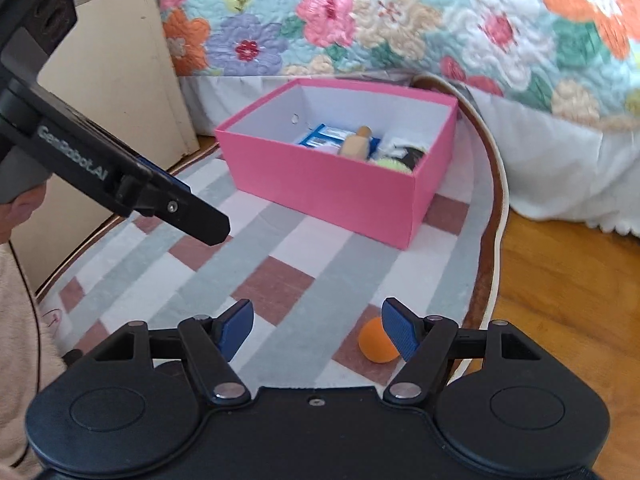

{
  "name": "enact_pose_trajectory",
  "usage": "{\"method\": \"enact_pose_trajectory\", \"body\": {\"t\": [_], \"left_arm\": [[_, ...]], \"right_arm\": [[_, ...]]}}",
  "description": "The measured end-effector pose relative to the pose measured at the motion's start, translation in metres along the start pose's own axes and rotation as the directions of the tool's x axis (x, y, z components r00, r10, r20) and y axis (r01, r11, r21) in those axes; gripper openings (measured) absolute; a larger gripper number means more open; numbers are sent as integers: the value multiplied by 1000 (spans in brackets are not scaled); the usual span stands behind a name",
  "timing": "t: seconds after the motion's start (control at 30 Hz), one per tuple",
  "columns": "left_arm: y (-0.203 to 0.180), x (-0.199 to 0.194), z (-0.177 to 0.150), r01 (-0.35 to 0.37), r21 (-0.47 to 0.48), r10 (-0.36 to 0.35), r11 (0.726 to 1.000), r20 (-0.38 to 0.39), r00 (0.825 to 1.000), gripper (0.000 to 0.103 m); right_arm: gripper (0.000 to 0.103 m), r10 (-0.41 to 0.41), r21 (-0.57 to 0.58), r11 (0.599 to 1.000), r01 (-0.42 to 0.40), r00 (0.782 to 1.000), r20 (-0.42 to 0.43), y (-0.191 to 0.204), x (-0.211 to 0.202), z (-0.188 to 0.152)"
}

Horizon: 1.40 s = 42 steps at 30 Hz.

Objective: Organize objects
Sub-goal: 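Move the left tool down to the orange makeup sponge, then close the left tool on the orange sponge and lift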

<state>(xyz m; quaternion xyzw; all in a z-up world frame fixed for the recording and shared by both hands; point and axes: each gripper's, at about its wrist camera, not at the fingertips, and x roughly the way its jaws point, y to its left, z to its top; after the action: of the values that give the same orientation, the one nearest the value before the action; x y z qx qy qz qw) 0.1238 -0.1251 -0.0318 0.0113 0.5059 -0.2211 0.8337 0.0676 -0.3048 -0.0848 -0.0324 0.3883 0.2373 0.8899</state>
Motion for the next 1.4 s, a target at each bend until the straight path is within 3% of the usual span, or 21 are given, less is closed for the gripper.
{"method": "enact_pose_trajectory", "body": {"t": [0.3,0.6,0.67,0.77,0.8,0.87,1.1,1.4], "left_arm": [[-12,63,-1,70,4,-70,998,10,997,71],[-19,118,1,164,-15,-163,986,8,987,68],[-19,124,0,211,-36,-211,977,-1,977,64],[-19,129,-4,269,-73,-270,960,-9,963,50],[-19,131,-5,273,-80,-275,959,-18,961,40],[-21,137,-8,251,-86,-255,964,-37,966,33],[-11,129,-20,261,-133,-267,956,-29,963,29],[3,84,-30,227,-187,-241,956,-54,969,28]], "right_arm": [[76,-94,50,994,94,996,-10,-24,46,-37],[76,-135,108,985,133,991,9,-33,65,-47],[74,-145,105,984,143,989,13,-32,67,-46],[53,-163,86,983,162,986,12,-28,70,-46],[46,-165,84,983,163,986,7,-27,70,-46],[45,-179,79,981,177,984,14,-24,70,-47],[43,-207,55,977,207,978,-2,-9,68,-46],[43,-155,39,987,157,987,-52,22,47,-25]]}}
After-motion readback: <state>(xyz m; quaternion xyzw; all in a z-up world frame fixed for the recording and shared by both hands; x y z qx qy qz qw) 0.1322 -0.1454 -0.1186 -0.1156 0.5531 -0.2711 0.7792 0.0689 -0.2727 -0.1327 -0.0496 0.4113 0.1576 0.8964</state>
